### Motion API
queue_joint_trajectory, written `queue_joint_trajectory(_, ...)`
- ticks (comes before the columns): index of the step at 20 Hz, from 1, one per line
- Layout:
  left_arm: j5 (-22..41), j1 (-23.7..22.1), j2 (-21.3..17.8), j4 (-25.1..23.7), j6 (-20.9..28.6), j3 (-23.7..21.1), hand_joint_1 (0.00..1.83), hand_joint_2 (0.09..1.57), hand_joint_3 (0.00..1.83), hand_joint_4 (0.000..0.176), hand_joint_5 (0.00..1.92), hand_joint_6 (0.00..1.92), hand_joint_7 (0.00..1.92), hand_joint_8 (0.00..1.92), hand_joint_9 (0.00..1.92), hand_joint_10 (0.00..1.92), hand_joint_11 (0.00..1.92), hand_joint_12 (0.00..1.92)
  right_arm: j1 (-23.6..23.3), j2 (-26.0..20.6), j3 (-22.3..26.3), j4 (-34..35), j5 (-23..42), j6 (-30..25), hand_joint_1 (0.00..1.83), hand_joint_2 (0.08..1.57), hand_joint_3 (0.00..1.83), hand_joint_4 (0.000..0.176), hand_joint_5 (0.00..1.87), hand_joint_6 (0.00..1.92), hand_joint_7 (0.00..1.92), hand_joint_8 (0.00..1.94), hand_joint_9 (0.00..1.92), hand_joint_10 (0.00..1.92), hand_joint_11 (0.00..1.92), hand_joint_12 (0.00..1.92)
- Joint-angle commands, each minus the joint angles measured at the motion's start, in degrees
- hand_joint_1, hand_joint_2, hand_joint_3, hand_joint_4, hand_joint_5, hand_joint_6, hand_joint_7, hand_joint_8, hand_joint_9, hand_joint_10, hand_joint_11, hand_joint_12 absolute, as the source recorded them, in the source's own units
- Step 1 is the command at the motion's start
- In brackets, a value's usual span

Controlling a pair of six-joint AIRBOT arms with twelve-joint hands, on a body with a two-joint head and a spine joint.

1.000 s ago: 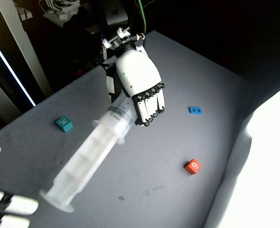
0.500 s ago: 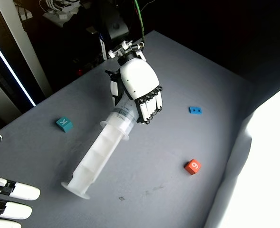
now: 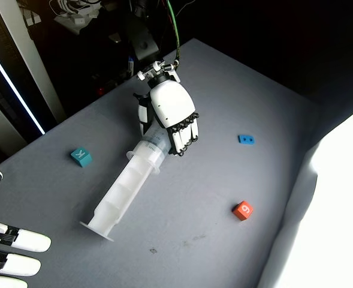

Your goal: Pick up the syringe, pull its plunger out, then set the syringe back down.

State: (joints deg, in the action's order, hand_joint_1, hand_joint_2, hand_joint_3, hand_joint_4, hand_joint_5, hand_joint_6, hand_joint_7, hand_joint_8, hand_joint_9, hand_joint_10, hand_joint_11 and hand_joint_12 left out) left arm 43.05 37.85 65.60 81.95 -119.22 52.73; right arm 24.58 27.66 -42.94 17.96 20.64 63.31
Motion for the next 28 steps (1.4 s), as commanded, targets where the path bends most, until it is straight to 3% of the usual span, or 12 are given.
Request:
queue_joint_trajectory(1, 2.92, 0.03, -0.01, -4.41, 0.35, 0.05, 1.21, 1.22, 0.00, 0.000, 0.69, 1.26, 0.91, 1.30, 0.75, 1.07, 0.49, 1.52, -0.47, -0.23, 0.02, -0.08, 6.84, 0.09, 0.53, 1.02, 0.00, 0.000, 0.16, 0.00, 0.20, 0.00, 0.22, 0.00, 0.00, 0.67)
queue_joint_trajectory(5, 3.84, 1.76, 0.01, -6.60, 3.17, 0.01, 1.20, 1.21, 0.00, 0.000, 0.70, 1.25, 0.91, 1.29, 0.77, 1.08, 0.52, 1.55, -0.50, -0.22, 0.05, -0.13, 6.84, 0.10, 0.54, 1.02, 0.00, 0.000, 0.18, 0.00, 0.22, 0.00, 0.24, 0.00, 0.00, 0.69)
queue_joint_trajectory(8, 4.07, 2.75, 0.00, -7.54, 3.93, -0.16, 1.18, 1.25, 0.00, 0.000, 0.64, 1.33, 0.85, 1.38, 0.67, 1.17, 0.42, 1.58, -0.50, -0.22, 0.09, -0.14, 7.01, 0.10, 0.55, 1.04, 0.01, 0.000, 0.16, 0.00, 0.21, 0.00, 0.23, 0.00, 0.00, 0.67)
queue_joint_trajectory(9, 4.23, 2.96, 0.00, -7.54, 4.09, -0.25, 0.99, 1.18, 0.00, 0.000, 0.46, 0.92, 0.53, 1.11, 0.45, 1.21, 0.25, 1.59, -0.50, -0.22, 0.10, -0.14, 7.04, 0.10, 0.57, 1.04, 0.01, 0.000, 0.16, 0.00, 0.20, 0.00, 0.21, 0.00, 0.00, 0.61)
queue_joint_trajectory(10, 4.41, 3.09, 0.00, -7.54, 4.17, -0.36, 0.90, 0.93, 0.00, 0.000, 0.14, 0.73, 0.12, 0.96, 0.09, 1.08, 0.05, 1.26, -0.50, -0.22, 0.12, -0.14, 7.04, 0.10, 0.56, 1.05, 0.01, 0.000, 0.17, 0.00, 0.21, 0.00, 0.22, 0.01, 0.00, 0.64)
queue_joint_trajectory(11, 4.42, 3.13, 0.00, -7.54, 4.17, -0.45, 0.87, 0.85, 0.00, 0.000, 0.03, 0.71, 0.02, 0.93, 0.02, 1.05, 0.01, 1.21, -0.50, -0.22, 0.13, -0.14, 7.04, 0.10, 0.57, 1.06, 0.01, 0.000, 0.16, 0.00, 0.21, 0.00, 0.22, 0.01, 0.00, 0.65)
queue_joint_trajectory(15, 4.56, 3.13, 0.03, -7.58, 4.17, -0.66, 0.91, 0.78, 0.00, 0.000, 0.00, 0.77, 0.00, 0.99, 0.00, 1.22, 0.00, 1.46, -0.50, -0.22, 0.13, -0.17, 7.04, 0.11, 0.66, 1.05, 0.00, 0.000, 0.18, 0.00, 0.22, 0.01, 0.24, 0.01, 0.00, 0.71)
queue_joint_trajectory(16, 4.56, 3.10, 0.02, -7.70, 4.17, -0.70, 0.91, 0.74, 0.00, 0.000, 0.00, 0.87, 0.00, 1.04, 0.00, 1.27, 0.00, 1.49, -0.50, -0.22, 0.13, -0.18, 7.04, 0.11, 0.66, 1.05, 0.00, 0.000, 0.18, 0.00, 0.23, 0.01, 0.24, 0.01, 0.00, 0.72)
queue_joint_trajectory(18, 4.56, 2.86, 0.01, -7.70, 4.17, -0.74, 0.90, 0.75, 0.00, 0.000, 0.00, 0.90, 0.00, 1.03, 0.00, 1.23, 0.00, 1.48, -0.50, -0.22, 0.14, -0.19, 7.04, 0.11, 0.64, 1.07, 0.01, 0.000, 0.14, 0.00, 0.18, 0.00, 0.20, 0.00, 0.00, 0.60)
queue_joint_trajectory(25, 3.64, -1.16, -0.47, -7.69, 1.18, -0.60, 0.91, 0.75, 0.00, 0.000, 0.00, 0.96, 0.00, 1.08, 0.00, 1.22, 0.00, 1.36, -0.51, -0.22, 0.21, -0.60, 7.07, 0.11, 0.68, 1.05, 0.00, 0.000, 0.17, 0.01, 0.21, 0.01, 0.23, 0.01, 0.00, 0.68)
queue_joint_trajectory(28, 1.05, -5.56, -2.10, -4.99, -4.45, -1.01, 0.95, 0.74, 0.00, 0.000, 0.00, 0.91, 0.00, 1.06, 0.00, 1.22, 0.00, 1.38, -0.50, -0.22, 0.32, -1.47, 7.20, 0.11, 0.69, 1.04, 0.00, 0.000, 0.18, 0.01, 0.22, 0.00, 0.23, 0.01, 0.00, 0.67)
